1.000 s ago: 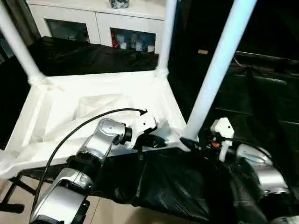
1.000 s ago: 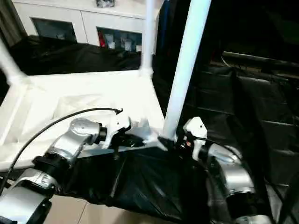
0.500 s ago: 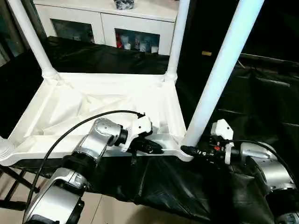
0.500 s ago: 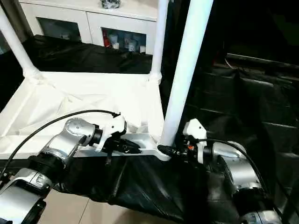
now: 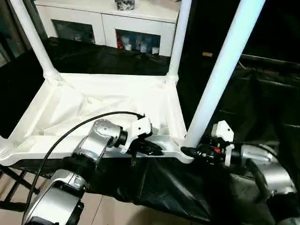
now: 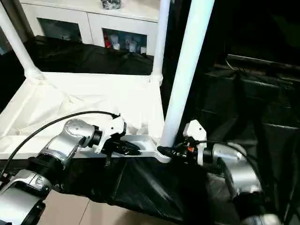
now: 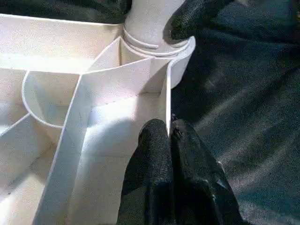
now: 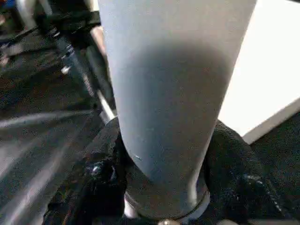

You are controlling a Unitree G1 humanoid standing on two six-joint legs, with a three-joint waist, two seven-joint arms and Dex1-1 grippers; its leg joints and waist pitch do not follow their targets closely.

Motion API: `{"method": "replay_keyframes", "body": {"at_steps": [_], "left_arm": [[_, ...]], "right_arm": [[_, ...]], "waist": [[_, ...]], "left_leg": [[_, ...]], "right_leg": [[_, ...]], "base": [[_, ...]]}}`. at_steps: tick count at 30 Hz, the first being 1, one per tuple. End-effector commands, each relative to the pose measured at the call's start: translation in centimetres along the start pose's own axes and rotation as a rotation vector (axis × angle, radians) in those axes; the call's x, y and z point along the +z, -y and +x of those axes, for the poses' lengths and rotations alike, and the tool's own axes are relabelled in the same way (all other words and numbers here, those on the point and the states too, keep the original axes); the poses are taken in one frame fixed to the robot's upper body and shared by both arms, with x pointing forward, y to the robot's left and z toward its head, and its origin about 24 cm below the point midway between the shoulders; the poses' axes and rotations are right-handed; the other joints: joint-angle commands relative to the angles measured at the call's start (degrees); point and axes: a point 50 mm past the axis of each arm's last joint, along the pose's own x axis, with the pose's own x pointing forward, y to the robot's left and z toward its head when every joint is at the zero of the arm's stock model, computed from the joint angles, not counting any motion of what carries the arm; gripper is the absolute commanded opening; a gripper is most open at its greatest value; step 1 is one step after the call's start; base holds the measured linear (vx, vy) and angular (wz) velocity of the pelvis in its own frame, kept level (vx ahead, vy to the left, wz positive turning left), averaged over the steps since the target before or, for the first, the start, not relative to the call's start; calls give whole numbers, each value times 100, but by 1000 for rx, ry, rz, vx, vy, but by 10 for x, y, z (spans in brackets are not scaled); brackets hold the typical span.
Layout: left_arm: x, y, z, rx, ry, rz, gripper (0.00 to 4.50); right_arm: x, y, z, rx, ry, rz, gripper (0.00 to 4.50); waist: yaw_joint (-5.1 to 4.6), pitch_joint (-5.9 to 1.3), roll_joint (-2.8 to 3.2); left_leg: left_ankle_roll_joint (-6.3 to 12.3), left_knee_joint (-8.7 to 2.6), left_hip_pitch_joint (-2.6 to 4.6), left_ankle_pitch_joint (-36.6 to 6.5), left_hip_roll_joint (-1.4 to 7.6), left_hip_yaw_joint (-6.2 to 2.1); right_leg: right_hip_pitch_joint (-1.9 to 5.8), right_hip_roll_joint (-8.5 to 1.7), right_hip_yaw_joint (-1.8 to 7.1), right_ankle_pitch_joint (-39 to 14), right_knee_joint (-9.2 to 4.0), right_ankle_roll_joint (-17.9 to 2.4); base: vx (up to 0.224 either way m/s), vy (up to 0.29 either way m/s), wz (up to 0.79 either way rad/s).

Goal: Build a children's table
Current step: Rotate leg to tighten

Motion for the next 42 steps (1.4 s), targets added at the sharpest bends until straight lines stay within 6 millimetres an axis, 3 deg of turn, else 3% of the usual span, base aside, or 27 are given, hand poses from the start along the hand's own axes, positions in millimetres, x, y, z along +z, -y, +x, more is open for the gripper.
{"method": "replay_keyframes", "body": {"at_steps": [1,3,4,7,9,10,12,14,15,16,17,18,21,23,24,25,27,30,33,35,37,39,42], "left_arm": [[-2,5,28,63,5,-63,0],[-1,6,33,77,7,-71,0],[2,8,44,98,16,-92,0],[8,12,62,132,9,-103,0],[11,15,71,153,10,-116,0],[13,15,76,164,13,-126,0],[18,16,83,184,9,-125,0],[22,16,85,190,10,-117,0],[23,15,86,192,11,-117,0],[25,14,84,198,14,-112,0],[24,13,83,201,13,-109,0],[24,10,79,207,11,-101,0],[21,8,73,208,10,-95,0],[16,7,64,188,10,-80,0],[14,6,61,181,9,-79,0],[13,7,58,169,13,-71,0],[10,7,52,141,26,-71,0],[8,8,44,95,43,-53,0],[6,10,30,27,54,-39,0],[5,9,27,18,54,-35,0],[3,9,20,-13,34,-13,0],[3,8,15,-33,25,-6,0],[3,7,10,-52,17,3,0]], "right_arm": [[-34,-16,19,-75,-87,134,199],[-36,-16,22,-116,-83,149,199],[-39,-16,29,-196,-70,186,199],[-42,-16,44,-340,-58,242,199],[-40,-16,57,-418,-50,264,199],[-39,-16,63,-455,-44,275,199],[-31,-17,79,-515,-23,294,199],[-24,-16,89,-548,-11,303,199],[-22,-16,91,-558,-7,304,199],[-17,-15,93,-554,15,289,199],[-15,-14,93,-555,28,285,255],[-13,-11,92,-560,49,282,269],[-11,-8,87,-557,71,270,288],[-11,-3,76,-524,94,254,304],[-11,-2,73,-514,99,245,317],[-10,0,69,-503,99,226,323],[-10,3,61,-481,91,187,344],[-8,11,48,-461,77,121,360],[-4,17,30,-338,66,65,360],[-2,18,26,-296,62,52,360],[0,16,18,-188,41,17,360],[3,14,11,-89,24,5,360],[6,13,6,-18,18,-6,345]], "waist": [[-22,-91,-21],[-36,-76,-55],[-57,-47,-34],[-111,-32,-23],[-154,-24,-9],[-238,-37,2],[-291,-41,17],[-347,-36,7],[-361,-46,13],[-385,-44,25],[-391,-49,22],[-389,-46,20],[-375,-45,-14],[-334,-73,-34],[-312,-110,-32],[-280,-129,-31],[-238,-157,-46],[-176,-154,-53],[-99,-195,-44],[-51,-213,-69],[6,-225,-44],[12,-226,-43],[11,-206,-35]], "left_leg": [[219,-424,2,-1633,134,7],[108,-438,43,-1965,128,-6],[4,-465,67,-2331,126,-50],[-128,-509,95,-2766,114,-127],[-166,-513,132,-2965,101,-136],[-174,-528,108,-3104,86,-179],[-157,-546,77,-3184,79,-203],[-154,-534,113,-3337,59,-218],[-143,-529,122,-3346,56,-217],[-112,-562,76,-3338,76,-231],[-107,-570,61,-3338,78,-232],[-97,-580,49,-3350,83,-231],[-57,-564,84,-3367,78,-200],[49,-561,42,-3056,78,-173],[104,-570,-30,-2626,96,-158],[166,-554,-56,-2250,106,-121],[310,-502,-49,-1765,118,-55],[473,-440,-54,-1440,108,6],[648,-360,-73,-781,109,54],[793,-300,-114,-426,86,64],[964,-263,-82,-189,87,73],[1054,-254,-66,-157,91,73],[1017,-276,-62,-422,118,60]], "right_leg": [[153,-239,153,-1462,-436,-1338],[109,-245,152,-2147,-509,-1135],[64,-256,156,-2816,-583,-863],[20,-254,113,-3340,-670,-550],[-25,-244,93,-3447,-707,-490],[-2,-245,63,-3450,-720,-439],[12,-242,35,-3396,-737,-411],[-24,-242,9,-3518,-779,-373],[-29,-248,16,-3478,-784,-390],[18,-249,1,-3275,-774,-422],[30,-250,-4,-3209,-773,-429],[33,-251,-2,-3117,-771,-447],[-17,-246,28,-3023,-772,-532],[28,-261,84,-2751,-731,-625],[94,-265,119,-2240,-658,-742],[109,-261,135,-1800,-623,-870],[110,-254,157,-1190,-554,-1096],[91,-255,171,-1124,-531,-1239],[153,-229,156,-185,-388,-1467],[203,-225,180,455,-291,-1532],[196,-223,175,953,-229,-1649],[202,-200,163,1072,-212,-1731],[196,-213,149,627,-234,-1768]], "base": [[0,0,0],[-52,7,1],[-50,15,-1],[-54,24,-5],[0,0,0],[0,0,0],[0,0,0],[0,0,0],[0,0,0],[0,0,0],[0,0,0],[0,0,0],[0,0,0],[0,0,0],[0,0,0],[0,0,0],[0,0,0],[60,-39,5],[70,-48,4],[27,-14,-1],[0,0,0],[0,0,0],[0,0,0]]}}
